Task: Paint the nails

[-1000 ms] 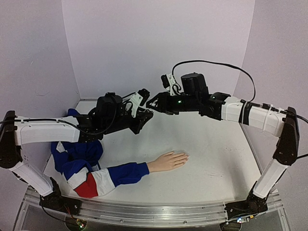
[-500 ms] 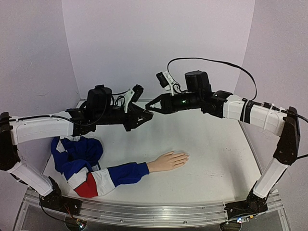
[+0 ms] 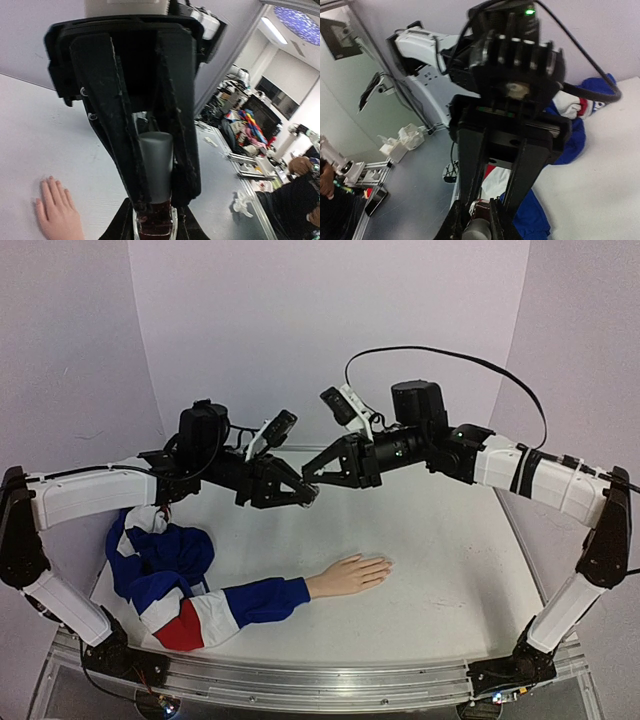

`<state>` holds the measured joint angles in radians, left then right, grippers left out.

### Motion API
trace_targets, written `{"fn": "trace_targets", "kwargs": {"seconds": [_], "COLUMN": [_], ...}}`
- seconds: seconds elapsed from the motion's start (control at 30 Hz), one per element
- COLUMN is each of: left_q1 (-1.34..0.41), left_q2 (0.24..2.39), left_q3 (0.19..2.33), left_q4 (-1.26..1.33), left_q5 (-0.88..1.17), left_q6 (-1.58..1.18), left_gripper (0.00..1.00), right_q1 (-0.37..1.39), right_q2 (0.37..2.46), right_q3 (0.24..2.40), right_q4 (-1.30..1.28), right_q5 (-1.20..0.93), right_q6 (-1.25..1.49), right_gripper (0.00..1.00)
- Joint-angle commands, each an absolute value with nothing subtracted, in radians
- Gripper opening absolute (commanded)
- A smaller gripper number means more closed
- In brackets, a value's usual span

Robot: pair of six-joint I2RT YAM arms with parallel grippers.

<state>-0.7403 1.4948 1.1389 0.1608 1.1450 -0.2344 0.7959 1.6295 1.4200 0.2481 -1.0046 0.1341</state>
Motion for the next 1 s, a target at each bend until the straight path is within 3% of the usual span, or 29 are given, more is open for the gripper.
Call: {"fn": "trace_targets", "kwargs": {"seconds": [0.0, 0.07, 0.17, 0.3, 0.43, 0.67, 0.87, 0.97], "left_q1": [-0.731, -0.741, -0.794, -0.902, -0.925, -0.941, -0.952, -0.955], "left_q2": [1.468, 1.454, 1.419, 1.416, 1.433, 1.466, 1.478, 1.48], "left_q3": [1.126, 1.093, 1.055, 1.044, 1.058, 1.088, 1.097, 1.1], "left_q4": [0.249, 0.245, 0.241, 0.239, 0.241, 0.241, 0.241, 0.241], "left_q5": [0.782, 0.587, 0.326, 0.077, -0.029, -0.033, -0.038, -0.042], "left_q6": [-0.206, -0.186, -0.092, 0.071, 0.074, 0.057, 0.058, 0.058], "left_gripper": [0.0, 0.0, 0.0, 0.0, 0.0, 0.0, 0.0, 0.0], "right_q1": [0.803, 0.803, 0.804, 0.804, 0.803, 0.802, 0.802, 0.803], "right_q2": [1.542, 1.532, 1.534, 1.556, 1.575, 1.608, 1.641, 1.657], "right_q3": [1.403, 1.393, 1.399, 1.429, 1.44, 1.439, 1.456, 1.464], "right_q4": [0.227, 0.227, 0.226, 0.223, 0.219, 0.219, 0.222, 0.226], "right_q5": [-0.771, -0.643, -0.489, -0.405, -0.336, -0.295, -0.339, -0.368], "right_q6": [0.144, 0.168, 0.247, 0.37, 0.478, 0.571, 0.592, 0.599], "right_gripper": [0.3, 0.39, 0.63, 0.75, 0.73, 0.57, 0.5, 0.4]}}
